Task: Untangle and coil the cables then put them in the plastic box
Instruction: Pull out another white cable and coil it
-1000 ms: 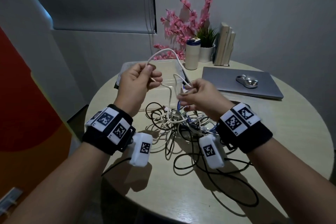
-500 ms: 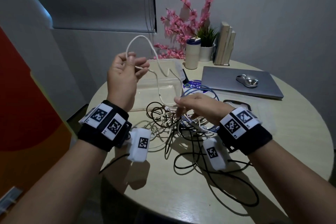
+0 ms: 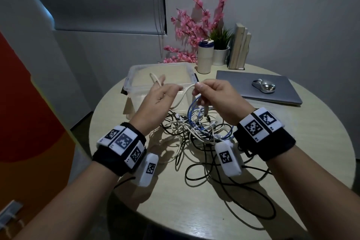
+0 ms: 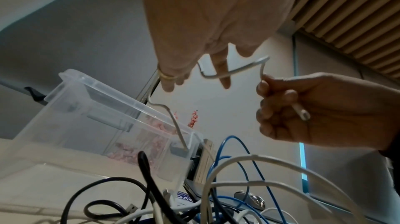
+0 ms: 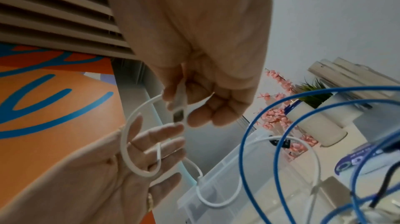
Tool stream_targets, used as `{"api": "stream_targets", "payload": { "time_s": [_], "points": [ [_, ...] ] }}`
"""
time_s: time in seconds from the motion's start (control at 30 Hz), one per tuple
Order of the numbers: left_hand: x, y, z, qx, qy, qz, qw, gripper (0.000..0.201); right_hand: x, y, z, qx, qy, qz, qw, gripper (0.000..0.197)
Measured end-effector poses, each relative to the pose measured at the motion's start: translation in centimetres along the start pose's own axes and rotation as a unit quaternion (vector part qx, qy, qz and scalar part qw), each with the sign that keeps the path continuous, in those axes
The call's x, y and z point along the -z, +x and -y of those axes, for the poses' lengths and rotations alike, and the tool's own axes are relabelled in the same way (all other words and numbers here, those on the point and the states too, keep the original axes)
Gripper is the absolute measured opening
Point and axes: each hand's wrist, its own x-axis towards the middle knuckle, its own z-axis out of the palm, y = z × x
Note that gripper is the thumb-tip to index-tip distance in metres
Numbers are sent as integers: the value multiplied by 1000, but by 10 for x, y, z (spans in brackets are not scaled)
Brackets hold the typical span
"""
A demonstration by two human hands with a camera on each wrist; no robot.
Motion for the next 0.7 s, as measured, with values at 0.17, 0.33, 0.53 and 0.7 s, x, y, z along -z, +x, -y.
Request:
{"api": "stream_targets", "payload": {
  "time_s": [0.17,0.33,0.53,0.7],
  "points": [
    [-2,-4,1,5,46,54,997,59,3,-3,18,-49,252,17,966,33],
    [-3,-8,5,32,115,161,980,35,2,-2,33,-40,380,-47,923,37],
    [-6,-12,-1,54,204,218,953,12,0,3,27,10,367,-130,921,27],
    [6,-10,-19,-6,424,133,896,17,2,5,6,58,-16,-194,979,19]
  ]
}}
